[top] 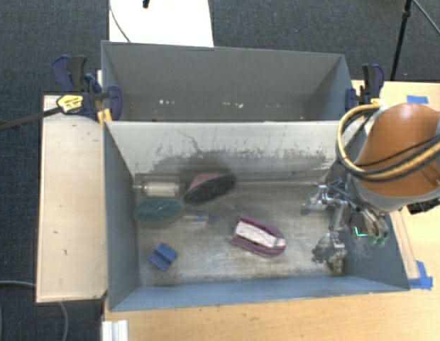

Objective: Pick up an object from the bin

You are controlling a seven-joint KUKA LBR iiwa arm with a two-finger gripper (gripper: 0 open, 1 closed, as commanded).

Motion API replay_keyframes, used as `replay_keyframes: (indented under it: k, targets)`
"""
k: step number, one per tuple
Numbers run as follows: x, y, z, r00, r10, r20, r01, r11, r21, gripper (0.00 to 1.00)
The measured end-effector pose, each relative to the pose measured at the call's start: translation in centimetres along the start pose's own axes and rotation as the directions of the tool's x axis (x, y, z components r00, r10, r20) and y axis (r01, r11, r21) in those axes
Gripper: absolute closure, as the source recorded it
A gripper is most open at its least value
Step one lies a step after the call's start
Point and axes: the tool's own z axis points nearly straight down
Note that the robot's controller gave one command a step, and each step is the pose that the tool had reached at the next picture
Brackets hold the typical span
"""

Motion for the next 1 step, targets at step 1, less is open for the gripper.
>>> replay_keyframes:
  k: [1]
  targets:
    - [-4.2,1.99,10.65,1.0,0.001,0.004,-0.001,1.0,-0.001,0.0]
